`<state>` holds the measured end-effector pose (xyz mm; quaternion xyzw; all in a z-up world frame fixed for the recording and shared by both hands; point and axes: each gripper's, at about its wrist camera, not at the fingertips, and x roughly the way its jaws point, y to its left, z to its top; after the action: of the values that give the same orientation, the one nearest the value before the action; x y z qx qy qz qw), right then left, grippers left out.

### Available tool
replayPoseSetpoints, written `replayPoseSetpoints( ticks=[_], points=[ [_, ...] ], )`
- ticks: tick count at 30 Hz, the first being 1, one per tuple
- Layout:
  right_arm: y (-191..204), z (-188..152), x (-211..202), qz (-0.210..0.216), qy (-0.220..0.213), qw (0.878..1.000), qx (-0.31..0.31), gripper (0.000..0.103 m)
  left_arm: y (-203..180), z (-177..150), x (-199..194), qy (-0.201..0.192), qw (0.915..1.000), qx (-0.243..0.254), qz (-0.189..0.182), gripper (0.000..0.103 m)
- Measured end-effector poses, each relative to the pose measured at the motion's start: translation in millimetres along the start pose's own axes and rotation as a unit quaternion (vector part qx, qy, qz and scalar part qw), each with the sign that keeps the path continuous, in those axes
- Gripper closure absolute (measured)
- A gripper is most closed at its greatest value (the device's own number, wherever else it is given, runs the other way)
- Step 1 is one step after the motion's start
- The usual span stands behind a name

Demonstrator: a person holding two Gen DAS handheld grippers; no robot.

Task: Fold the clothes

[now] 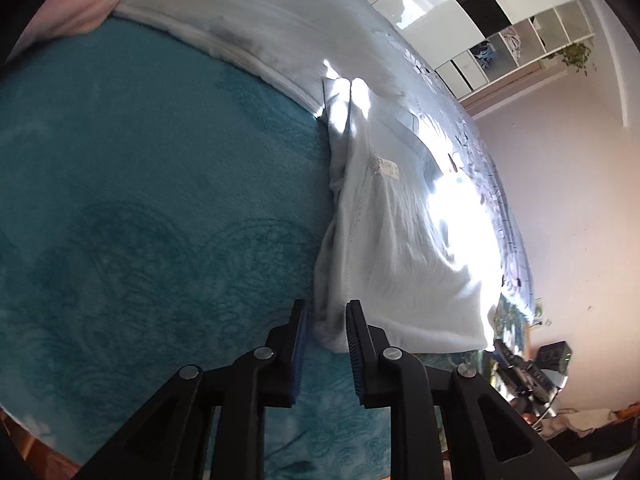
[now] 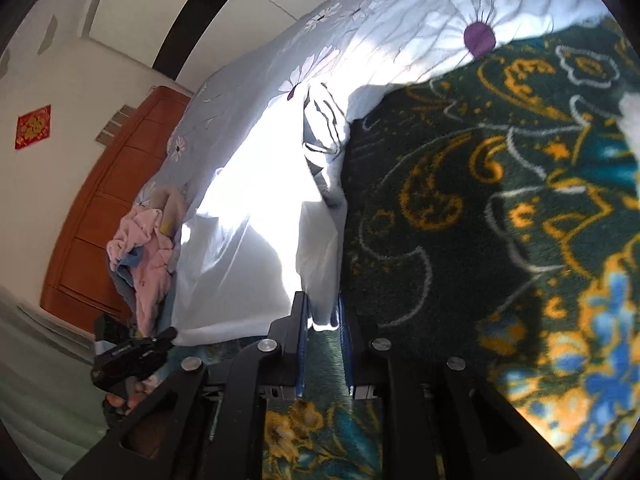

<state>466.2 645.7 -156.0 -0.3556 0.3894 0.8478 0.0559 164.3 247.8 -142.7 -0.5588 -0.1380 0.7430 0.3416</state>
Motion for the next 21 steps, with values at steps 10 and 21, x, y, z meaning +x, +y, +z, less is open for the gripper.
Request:
replayPoseSetpoints(
  ticks=[10, 21],
  points=[
    [39.0, 99.9, 46.4, -0.017, -0.025, 0.998, -0.064, 0.085, -37.3, 100.2, 44.1, -0.017, 0.9972, 0.072, 0.016, 0.066],
    [48.7, 147.2, 93.1, -0.045, 0.013, 0.991, -0.123, 0.085, -55.2, 131.6, 80.6, -0.009, 0.9912, 0.127, 0.037, 0.067]
  ],
)
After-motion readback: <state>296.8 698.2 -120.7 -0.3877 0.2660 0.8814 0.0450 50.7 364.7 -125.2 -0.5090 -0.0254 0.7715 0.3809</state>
